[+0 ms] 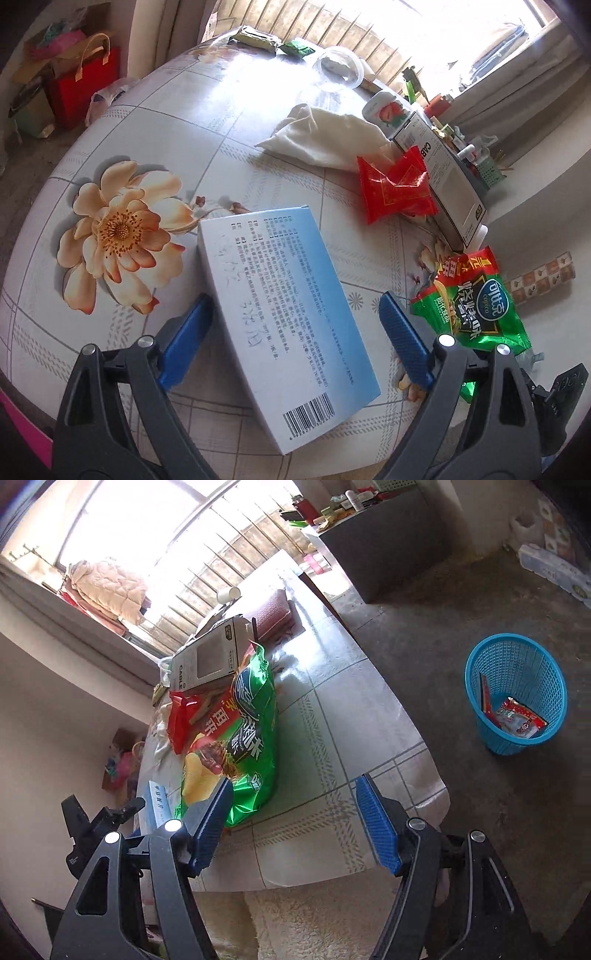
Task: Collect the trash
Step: 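Move both tools back to the table toward the blue box and green chip bag, then grasp the blue paper box with the left tool while the right tool grasps the green chip bag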
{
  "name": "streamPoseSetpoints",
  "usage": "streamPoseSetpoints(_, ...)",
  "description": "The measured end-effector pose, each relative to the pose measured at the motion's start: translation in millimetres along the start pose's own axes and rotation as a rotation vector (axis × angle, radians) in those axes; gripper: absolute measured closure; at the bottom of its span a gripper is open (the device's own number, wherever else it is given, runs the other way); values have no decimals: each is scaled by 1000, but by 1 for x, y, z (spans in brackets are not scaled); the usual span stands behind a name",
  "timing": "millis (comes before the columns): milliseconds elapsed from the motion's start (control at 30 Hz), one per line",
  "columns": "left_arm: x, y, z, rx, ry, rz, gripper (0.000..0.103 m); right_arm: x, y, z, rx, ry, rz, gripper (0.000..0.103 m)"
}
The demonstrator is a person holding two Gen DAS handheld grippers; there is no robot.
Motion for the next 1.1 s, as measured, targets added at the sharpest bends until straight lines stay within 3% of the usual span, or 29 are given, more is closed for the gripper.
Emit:
streamPoseSetpoints(300, -38, -8, 15, -78, 124, 197, 16, -12, 1, 36, 18, 79, 155, 36)
streamPoseSetpoints(433, -40, -13, 14, -101, 129, 245, 16, -16, 4, 46, -6, 131, 216, 36)
streamPoseSetpoints(567, -39, -16, 12, -119, 148, 271, 25, -14, 3, 52, -30, 142, 244, 36)
streamPoseSetpoints(700, -35, -18, 9, -120, 132, 277, 27, -6, -1, 58, -26, 159, 258, 36)
streamPoseSetpoints(767, -34, -19, 8, -125, 130, 282, 27, -3, -1, 61, -24, 145, 253, 42)
streamPoseSetpoints(867, -32, -20, 6, -129, 127, 274, 28, -3, 1, 65, -25, 107, 250, 59)
streamPoseSetpoints(933, -29, -21, 4, -129, 126, 267, 28, -8, 2, 65, -21, 95, 256, 78)
streamPoseSetpoints(1000, -27, -22, 2, -127, 118, 255, 28, -12, 2, 64, -10, 100, 260, 92)
streamPoseSetpoints(1100, -24, -22, -2, -131, 111, 245, 28, -15, 3, 53, -21, 112, 239, 96)
Point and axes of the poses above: each gripper's, at about its wrist camera, not at the fingertips, and z roughly the way its jaws point, x to its left, y to its top, the point moved 2 cm from there along z, roughly the way its jaws point, and after that the axes turned 9 degrees about y, right-handed, at the moved point
